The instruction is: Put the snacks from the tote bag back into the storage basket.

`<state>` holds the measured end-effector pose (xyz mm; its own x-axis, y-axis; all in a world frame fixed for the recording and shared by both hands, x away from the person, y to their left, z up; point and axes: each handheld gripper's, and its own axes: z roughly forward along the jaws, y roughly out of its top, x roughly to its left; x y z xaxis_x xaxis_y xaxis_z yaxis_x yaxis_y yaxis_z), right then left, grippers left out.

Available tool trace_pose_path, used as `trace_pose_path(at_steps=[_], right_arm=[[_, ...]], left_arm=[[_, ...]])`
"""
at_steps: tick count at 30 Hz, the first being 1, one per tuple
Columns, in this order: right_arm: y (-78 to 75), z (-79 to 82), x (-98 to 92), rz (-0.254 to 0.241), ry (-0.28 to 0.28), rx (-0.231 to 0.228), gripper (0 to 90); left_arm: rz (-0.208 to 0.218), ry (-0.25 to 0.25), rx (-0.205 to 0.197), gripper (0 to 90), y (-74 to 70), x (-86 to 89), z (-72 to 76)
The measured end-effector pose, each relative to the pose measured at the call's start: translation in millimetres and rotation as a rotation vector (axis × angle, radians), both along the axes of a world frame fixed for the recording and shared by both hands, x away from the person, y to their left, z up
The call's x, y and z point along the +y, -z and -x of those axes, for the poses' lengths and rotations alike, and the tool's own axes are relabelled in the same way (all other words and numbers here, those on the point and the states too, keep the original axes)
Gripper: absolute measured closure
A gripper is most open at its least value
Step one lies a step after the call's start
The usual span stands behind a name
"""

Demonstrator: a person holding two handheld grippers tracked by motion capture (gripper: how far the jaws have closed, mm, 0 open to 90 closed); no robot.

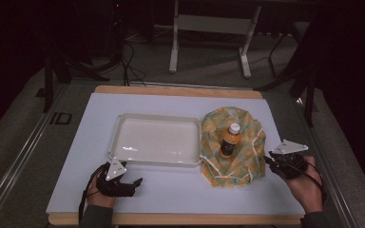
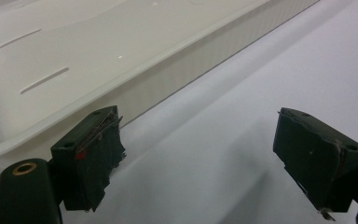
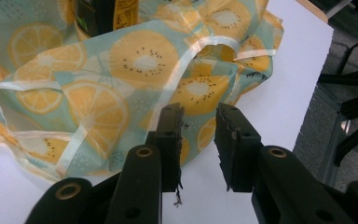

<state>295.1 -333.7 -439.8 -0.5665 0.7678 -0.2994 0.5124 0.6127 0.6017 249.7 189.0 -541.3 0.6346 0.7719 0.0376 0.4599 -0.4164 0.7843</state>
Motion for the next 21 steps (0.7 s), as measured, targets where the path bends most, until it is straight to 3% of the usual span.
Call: trace_pose_path(at_steps=[6,9,14,21], right_arm=[[-2.2,-2.2,4.1,0.034,-0.053,0.036,68.1],[-2.4,-2.1,4.8,0.030,-0.053,0.042,67.5],[-5.9,-2.2,7.4,0.019,-0.107,0.076,66.3],[-15.1,-2.7,9.2,0.044,-0.153,0.095,66.1]], left_arm=[[0.000,-0.001,0.001,15.6,0.1,-0.1,-0.2],[-0.002,0.000,0.001,15.6,0.1,-0.2,-0.1],[-0.003,0.002,0.001,15.6,0.1,-0.3,-0.1],[-0.004,0.002,0.001,15.6,0.2,-0.5,-0.2]])
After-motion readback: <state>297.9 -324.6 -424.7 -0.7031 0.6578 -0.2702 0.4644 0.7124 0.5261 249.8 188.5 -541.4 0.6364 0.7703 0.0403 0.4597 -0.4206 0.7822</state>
